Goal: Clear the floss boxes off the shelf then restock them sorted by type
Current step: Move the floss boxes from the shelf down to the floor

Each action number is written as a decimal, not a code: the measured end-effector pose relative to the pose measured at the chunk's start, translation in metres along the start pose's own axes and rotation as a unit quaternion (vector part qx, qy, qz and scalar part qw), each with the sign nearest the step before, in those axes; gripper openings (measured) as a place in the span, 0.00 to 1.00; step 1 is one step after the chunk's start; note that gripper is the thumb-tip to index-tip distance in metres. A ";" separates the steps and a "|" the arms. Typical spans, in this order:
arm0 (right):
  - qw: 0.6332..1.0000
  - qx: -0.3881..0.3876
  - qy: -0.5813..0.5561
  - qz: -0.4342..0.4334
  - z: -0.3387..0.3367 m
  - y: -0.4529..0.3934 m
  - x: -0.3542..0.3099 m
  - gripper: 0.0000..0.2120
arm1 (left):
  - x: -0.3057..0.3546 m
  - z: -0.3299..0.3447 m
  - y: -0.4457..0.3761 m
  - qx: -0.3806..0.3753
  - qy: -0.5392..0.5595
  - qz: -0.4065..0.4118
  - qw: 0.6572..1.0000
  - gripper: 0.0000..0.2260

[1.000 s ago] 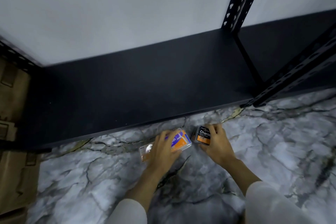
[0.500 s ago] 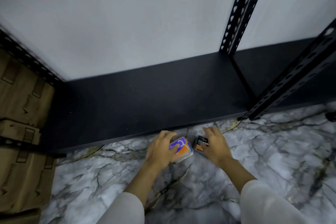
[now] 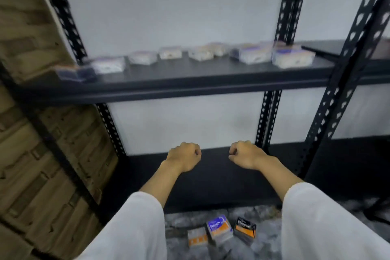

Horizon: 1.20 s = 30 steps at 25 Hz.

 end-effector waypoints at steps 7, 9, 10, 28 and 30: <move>0.988 0.091 0.021 -0.119 -0.108 0.014 -0.138 0.12 | -0.031 -0.157 0.062 0.115 -0.004 -0.012 0.993 0.11; 0.979 0.115 0.015 -0.168 -0.126 0.011 -0.178 0.08 | -0.049 -0.197 0.078 0.163 0.004 -0.025 0.986 0.10; 0.974 0.122 0.012 -0.188 -0.131 0.008 -0.196 0.07 | -0.058 -0.213 0.085 0.189 0.005 -0.035 0.981 0.10; 0.930 0.169 -0.029 -0.325 -0.121 -0.193 -0.336 0.25 | -0.235 -0.304 0.001 0.243 0.026 -0.048 0.969 0.26; 0.934 0.148 -0.038 -0.322 -0.116 -0.209 -0.340 0.29 | -0.241 -0.298 -0.008 0.220 0.030 -0.039 0.974 0.26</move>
Point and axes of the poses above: each hand's wrist, its own y-axis away from the middle knuckle, its own z-axis out of the palm, x = y × z, the point moved 3 cm from there along -y, towards the middle knuckle, and after that the axes turned 7 degrees about -z, right-handed, at the moved point
